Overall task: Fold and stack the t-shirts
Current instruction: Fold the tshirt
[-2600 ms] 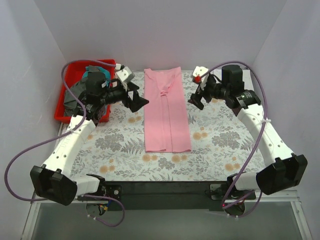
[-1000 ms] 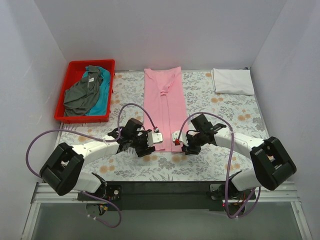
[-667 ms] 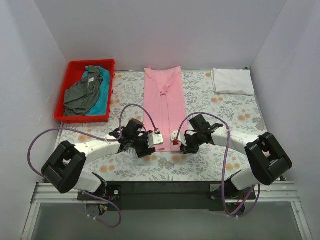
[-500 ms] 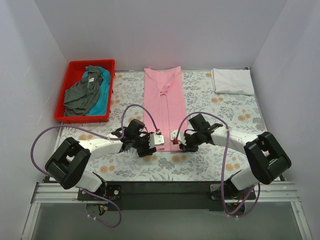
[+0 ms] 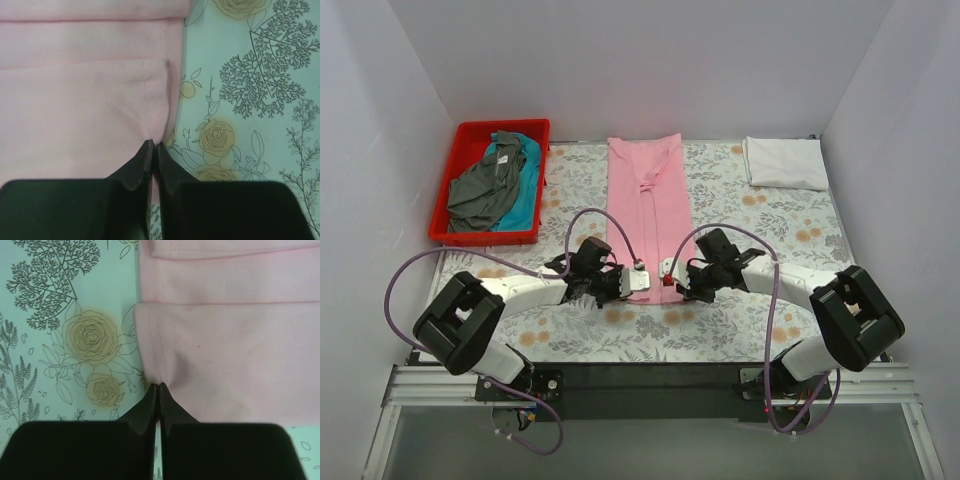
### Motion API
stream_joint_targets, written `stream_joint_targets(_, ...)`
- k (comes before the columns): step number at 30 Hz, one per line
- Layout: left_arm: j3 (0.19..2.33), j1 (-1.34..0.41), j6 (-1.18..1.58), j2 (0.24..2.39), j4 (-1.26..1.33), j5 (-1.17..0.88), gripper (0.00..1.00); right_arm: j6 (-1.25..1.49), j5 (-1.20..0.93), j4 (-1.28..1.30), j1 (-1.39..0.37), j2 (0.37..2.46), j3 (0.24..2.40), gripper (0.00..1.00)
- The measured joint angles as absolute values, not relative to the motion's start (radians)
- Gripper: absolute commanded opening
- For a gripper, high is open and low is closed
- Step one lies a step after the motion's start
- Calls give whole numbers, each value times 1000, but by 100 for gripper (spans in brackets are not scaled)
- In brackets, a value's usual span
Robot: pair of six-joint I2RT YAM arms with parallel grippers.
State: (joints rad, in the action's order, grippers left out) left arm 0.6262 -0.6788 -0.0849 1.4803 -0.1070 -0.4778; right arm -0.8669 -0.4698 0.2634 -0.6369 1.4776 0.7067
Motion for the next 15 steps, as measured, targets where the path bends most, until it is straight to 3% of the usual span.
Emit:
stream_joint_targets(10, 625, -719, -43, 1265, -327, -526, 0, -768, -445, 368, -758, 1234, 617, 1)
stream_joint_targets(15, 644, -715, -30, 1194, -394, -541, 0, -744, -442, 406, -749, 1221, 653, 1)
